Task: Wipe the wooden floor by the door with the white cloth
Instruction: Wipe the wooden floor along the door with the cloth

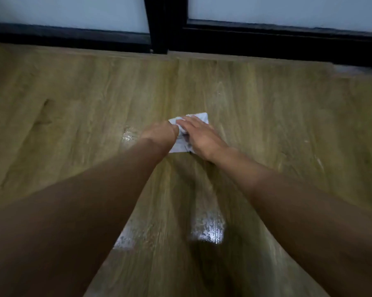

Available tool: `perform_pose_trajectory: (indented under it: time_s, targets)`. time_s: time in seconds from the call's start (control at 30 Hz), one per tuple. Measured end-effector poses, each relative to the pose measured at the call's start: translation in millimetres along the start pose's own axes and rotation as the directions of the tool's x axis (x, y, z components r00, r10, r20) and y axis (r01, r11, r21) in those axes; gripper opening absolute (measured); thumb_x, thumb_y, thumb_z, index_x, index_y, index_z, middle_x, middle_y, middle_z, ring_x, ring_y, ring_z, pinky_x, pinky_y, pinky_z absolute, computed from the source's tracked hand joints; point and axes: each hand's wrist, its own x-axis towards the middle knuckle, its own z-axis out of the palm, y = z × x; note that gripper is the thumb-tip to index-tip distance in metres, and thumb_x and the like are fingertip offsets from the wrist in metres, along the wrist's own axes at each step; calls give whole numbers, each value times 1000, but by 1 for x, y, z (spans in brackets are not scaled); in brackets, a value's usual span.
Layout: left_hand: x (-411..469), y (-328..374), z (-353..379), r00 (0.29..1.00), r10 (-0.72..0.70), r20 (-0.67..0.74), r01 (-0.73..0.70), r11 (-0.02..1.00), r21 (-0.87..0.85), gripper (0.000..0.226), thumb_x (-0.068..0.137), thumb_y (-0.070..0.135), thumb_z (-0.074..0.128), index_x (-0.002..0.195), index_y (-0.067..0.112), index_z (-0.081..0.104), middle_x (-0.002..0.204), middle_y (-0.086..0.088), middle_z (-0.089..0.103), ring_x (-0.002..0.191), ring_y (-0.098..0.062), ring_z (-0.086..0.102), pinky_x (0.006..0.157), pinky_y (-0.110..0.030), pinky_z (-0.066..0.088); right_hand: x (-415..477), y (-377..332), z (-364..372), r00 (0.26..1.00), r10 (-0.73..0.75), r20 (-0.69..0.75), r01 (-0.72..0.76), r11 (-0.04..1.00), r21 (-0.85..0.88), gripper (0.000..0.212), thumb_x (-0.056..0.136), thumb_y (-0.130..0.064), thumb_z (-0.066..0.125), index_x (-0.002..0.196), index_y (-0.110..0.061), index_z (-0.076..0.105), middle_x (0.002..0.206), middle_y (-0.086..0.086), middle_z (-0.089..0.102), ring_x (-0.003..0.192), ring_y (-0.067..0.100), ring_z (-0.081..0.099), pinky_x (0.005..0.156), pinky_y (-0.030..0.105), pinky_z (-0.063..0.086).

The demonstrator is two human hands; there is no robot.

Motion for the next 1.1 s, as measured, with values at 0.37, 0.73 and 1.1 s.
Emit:
perform_pose_trajectory:
  time_s: [0.37,0.73,1.1]
  targets:
    - [-55,-39,38,978,178,-105,-189,977,-101,30,99,14,36,121,13,56,125,-9,58,115,-27,57,90,-35,45,-28,-13,23,974,-220,45,218,975,44,46,97,-31,36,142,-22,43,150,4,39,140,18,32,109,41,35]
    - [-32,-87,29,999,-8,-52,-1,988,-156,30,97,12,44,125,10,54,123,-10,58,116,-28,57,93,-32,45,15,-78,48,977,-173,128,173,985,12,58,94,-32,32,148,-13,27,158,6,22,147,21,13,118,44,20]
    - [-16,-124,39,992,-107,-67,89,969,-232,26,90,10,50,115,9,58,117,-14,59,108,-32,59,90,-38,45,69,-93,37,982,-55,181,71,994,-84,74,91,-16,55,152,-18,14,160,4,10,148,25,4,117,45,16]
